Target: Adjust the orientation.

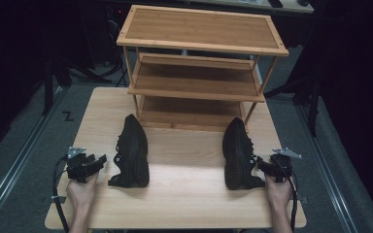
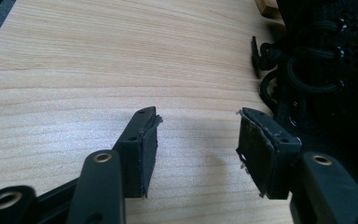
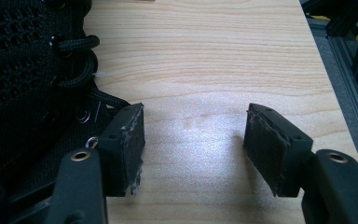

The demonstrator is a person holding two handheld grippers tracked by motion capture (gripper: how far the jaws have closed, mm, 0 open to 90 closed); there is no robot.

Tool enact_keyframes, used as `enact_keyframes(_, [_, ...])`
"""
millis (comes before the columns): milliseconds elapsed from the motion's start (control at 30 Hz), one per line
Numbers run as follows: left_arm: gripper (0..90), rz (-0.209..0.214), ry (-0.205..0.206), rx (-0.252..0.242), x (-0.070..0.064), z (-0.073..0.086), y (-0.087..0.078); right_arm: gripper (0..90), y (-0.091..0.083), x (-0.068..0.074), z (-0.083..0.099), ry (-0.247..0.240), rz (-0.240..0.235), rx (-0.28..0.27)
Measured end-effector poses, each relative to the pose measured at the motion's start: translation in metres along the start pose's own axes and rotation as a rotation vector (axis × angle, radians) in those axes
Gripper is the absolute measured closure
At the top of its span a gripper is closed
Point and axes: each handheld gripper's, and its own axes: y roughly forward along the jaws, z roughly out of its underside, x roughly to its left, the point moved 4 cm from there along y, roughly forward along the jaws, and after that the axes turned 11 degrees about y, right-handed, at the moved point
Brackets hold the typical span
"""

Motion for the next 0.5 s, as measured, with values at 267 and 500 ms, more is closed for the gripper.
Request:
enact_keyframes(267, [39.9, 0.043, 0.009, 0.007, -0.006, -0.001, -0.001, 36.7, 0.000, 0.001, 0.000, -0.003, -0.003, 0.003])
enact_keyframes(500, [35.9, 0.068, 0.030, -0.007, -0.018, -0.003, -0.004, 36.2, 0.000, 0.001, 0.000, -0.009, -0.010, 0.005])
